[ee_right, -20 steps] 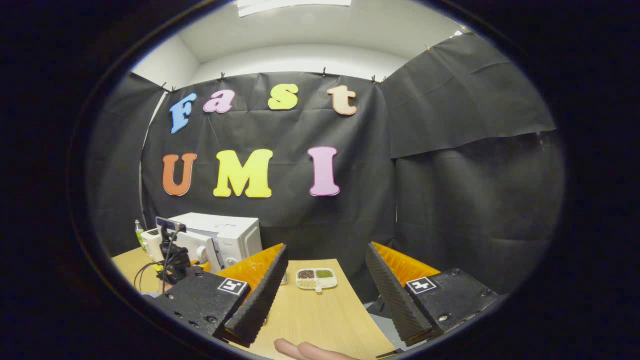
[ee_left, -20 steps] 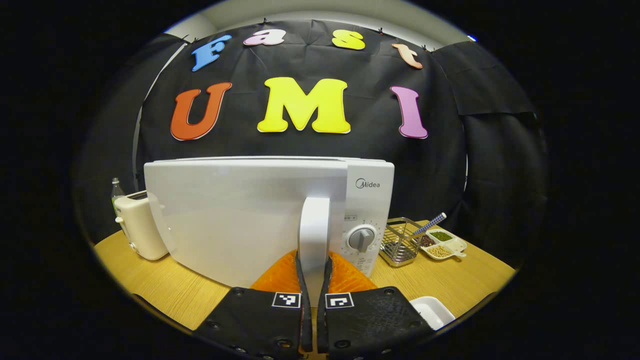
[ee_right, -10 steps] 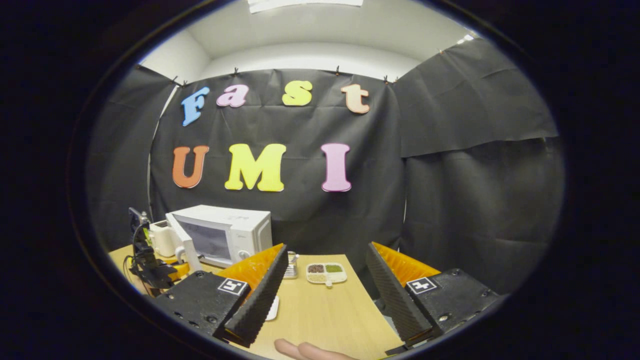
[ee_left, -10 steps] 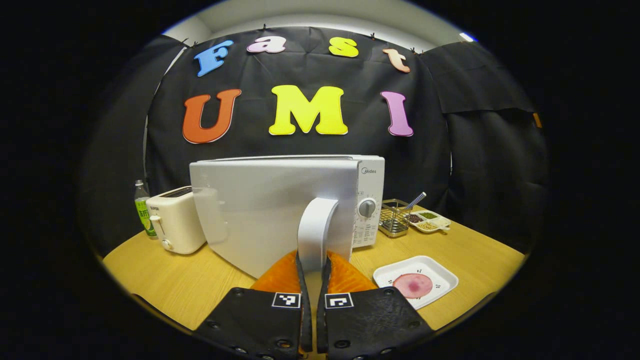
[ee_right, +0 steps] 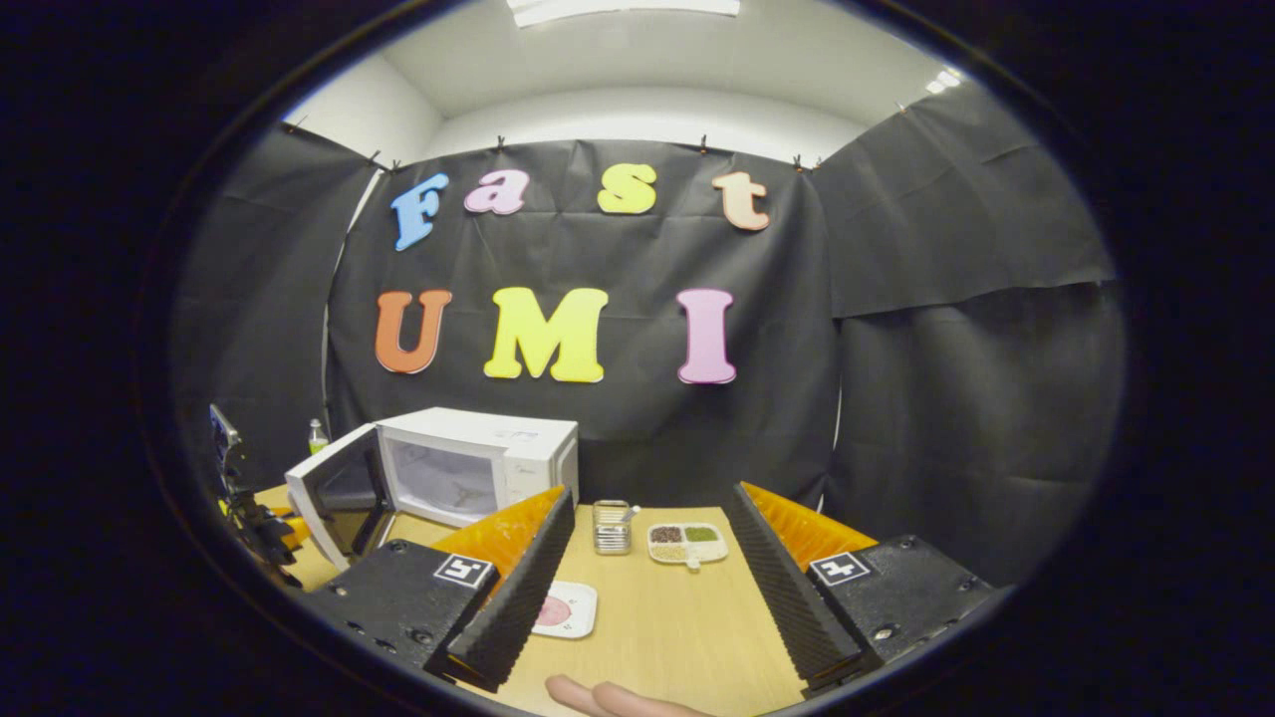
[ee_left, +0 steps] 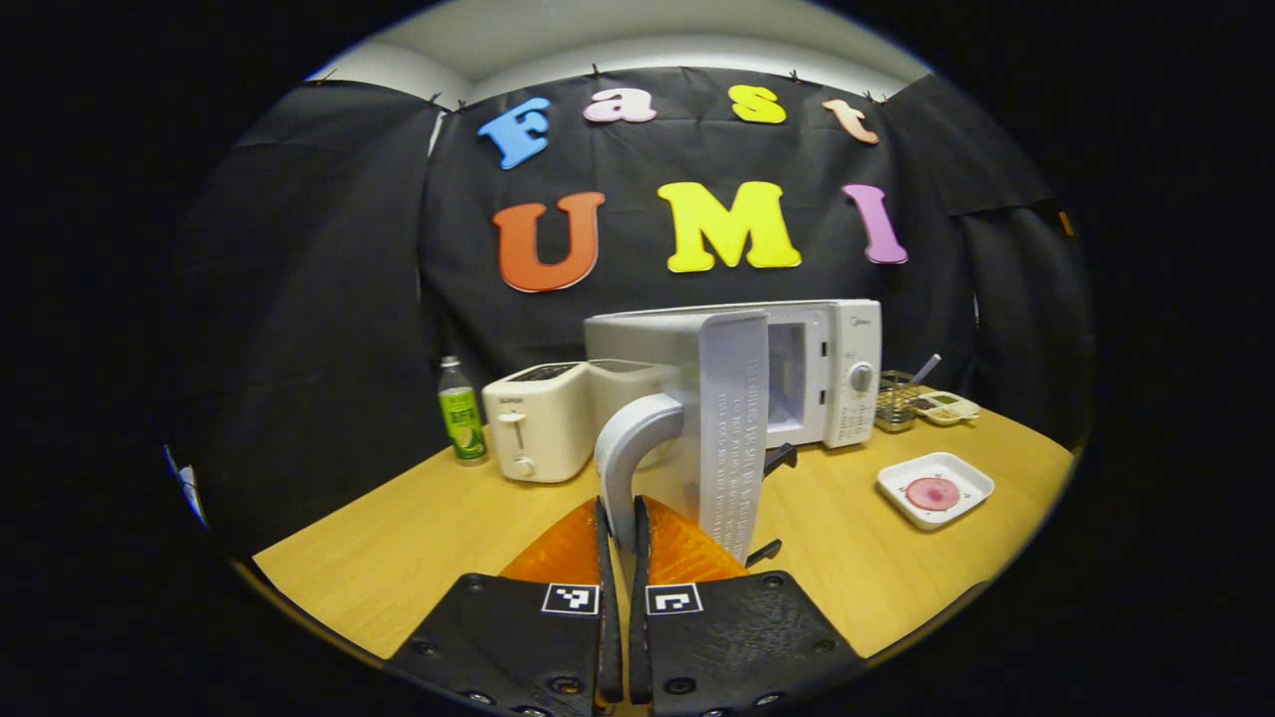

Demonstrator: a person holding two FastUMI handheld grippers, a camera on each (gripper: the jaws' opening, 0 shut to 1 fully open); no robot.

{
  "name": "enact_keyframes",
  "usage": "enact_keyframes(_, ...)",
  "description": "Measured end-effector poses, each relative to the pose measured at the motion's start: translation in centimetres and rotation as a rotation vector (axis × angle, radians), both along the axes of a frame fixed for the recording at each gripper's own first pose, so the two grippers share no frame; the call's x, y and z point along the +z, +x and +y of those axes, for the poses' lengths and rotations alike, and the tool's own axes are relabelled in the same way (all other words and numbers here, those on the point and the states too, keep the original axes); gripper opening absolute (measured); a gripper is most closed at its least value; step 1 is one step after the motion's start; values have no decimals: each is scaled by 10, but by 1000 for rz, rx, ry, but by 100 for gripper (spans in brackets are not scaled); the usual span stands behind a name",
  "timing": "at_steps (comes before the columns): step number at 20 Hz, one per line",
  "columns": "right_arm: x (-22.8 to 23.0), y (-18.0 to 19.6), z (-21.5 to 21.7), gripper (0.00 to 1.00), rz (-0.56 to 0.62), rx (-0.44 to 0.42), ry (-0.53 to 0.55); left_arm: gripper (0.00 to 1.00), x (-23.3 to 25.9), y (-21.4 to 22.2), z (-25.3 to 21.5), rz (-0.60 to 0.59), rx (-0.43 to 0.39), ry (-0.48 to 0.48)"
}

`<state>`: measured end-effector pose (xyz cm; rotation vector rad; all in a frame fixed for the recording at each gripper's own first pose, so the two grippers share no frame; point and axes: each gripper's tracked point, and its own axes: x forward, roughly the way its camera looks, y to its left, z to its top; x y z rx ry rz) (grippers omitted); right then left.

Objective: Open the microwave oven with the left hand, put the food in, and close the microwave oven.

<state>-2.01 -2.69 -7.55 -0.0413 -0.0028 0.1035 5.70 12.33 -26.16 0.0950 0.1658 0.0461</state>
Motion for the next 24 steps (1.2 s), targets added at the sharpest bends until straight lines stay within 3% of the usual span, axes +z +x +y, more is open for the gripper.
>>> enact_keyframes(1,-1,1,3,92,4,5,-2,2,0,-4,11,3,-13,-55)
enact_keyframes(2,-4,2,7,92,11,10,-1,3,-6,-12,28,26,26,-77)
enact_keyframes(3,-6,4,8,92,19,13,2,43,-1,-14,44,23,46,-48)
enact_keyframes(4,-9,6,10,100,30,17,6,83,9,-25,57,1,53,-19)
enact_keyframes(5,-12,10,13,92,42,19,8,70,17,-33,71,-22,77,5)
enact_keyframes(6,-15,13,15,100,52,21,6,92,19,-37,81,-24,96,18)
enact_keyframes(8,-22,25,17,100,76,14,-7,93,22,-47,85,-5,109,18)
enact_keyframes(9,-26,31,19,91,95,14,-15,94,28,-51,84,-3,116,21)
enact_keyframes(10,-31,37,22,92,119,19,-22,96,38,-54,84,-7,131,32)
enact_keyframes(11,-35,43,26,100,145,27,-24,96,46,-58,81,-12,141,49)
enact_keyframes(12,-38,50,30,92,168,40,-23,96,57,-61,76,-28,138,58)
enact_keyframes(13,-41,55,35,100,193,64,-24,96,68,-64,66,-49,116,58)
enact_keyframes(14,-48,63,41,92,228,80,-28,96,81,-66,56,-67,95,45)
enact_keyframes(15,-56,69,45,100,272,101,-37,95,93,-67,44,-78,75,27)
enact_keyframes(16,-65,75,49,92,314,117,-50,95,104,-69,37,-89,63,10)
enact_keyframes(17,-73,81,51,100,352,127,-65,95,115,-72,31,-98,57,2)
enact_keyframes(24,-156,122,70,100,704,219,-71,95,173,-74,-22,-154,-4,-46)
